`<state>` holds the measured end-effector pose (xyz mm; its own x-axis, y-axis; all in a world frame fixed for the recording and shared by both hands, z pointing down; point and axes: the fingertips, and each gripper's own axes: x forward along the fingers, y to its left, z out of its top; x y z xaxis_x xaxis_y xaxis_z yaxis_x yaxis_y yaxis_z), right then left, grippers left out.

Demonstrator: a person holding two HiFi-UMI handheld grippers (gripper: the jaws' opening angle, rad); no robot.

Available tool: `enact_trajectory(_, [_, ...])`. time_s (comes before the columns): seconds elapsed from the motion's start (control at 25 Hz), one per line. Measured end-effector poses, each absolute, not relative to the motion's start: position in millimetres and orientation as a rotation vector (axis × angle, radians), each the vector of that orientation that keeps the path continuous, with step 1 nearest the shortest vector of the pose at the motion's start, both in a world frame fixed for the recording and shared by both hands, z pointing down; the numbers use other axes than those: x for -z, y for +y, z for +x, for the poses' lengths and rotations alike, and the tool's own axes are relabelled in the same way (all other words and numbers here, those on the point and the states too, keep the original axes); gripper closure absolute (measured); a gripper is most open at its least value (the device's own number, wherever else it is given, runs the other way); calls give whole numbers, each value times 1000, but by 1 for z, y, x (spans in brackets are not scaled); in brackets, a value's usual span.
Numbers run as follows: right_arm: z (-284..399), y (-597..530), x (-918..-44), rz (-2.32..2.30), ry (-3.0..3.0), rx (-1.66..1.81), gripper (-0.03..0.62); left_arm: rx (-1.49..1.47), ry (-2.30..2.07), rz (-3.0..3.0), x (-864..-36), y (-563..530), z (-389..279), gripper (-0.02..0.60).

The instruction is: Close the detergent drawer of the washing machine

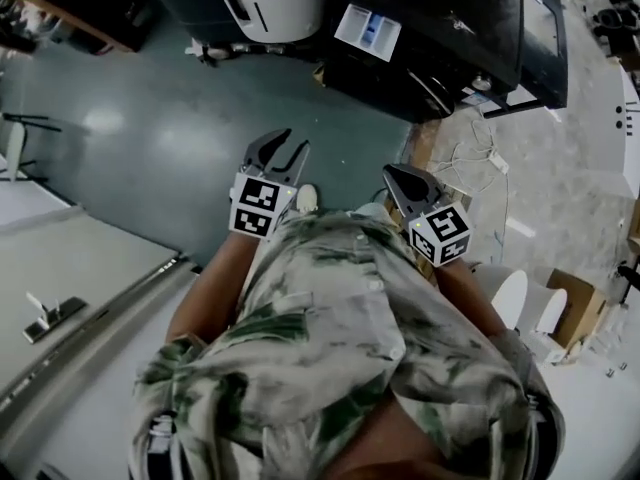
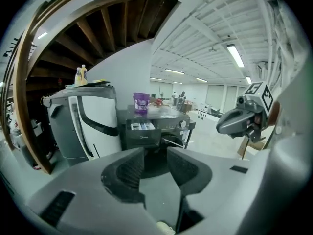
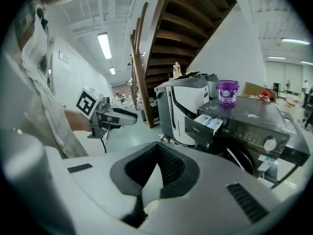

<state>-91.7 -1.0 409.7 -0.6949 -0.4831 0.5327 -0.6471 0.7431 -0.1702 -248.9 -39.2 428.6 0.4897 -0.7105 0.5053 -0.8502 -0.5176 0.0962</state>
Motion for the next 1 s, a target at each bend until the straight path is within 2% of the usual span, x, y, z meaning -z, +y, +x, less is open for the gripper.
enact_trajectory(0.36, [-46, 1, -412, 1135, -2384, -574, 572, -602, -1173, 2482, -450, -86, -218, 437])
enact_trajectory(1.0, [103, -26, -404, 1283, -2355, -619, 572, -649, -1331, 2381, -485, -169, -133, 417])
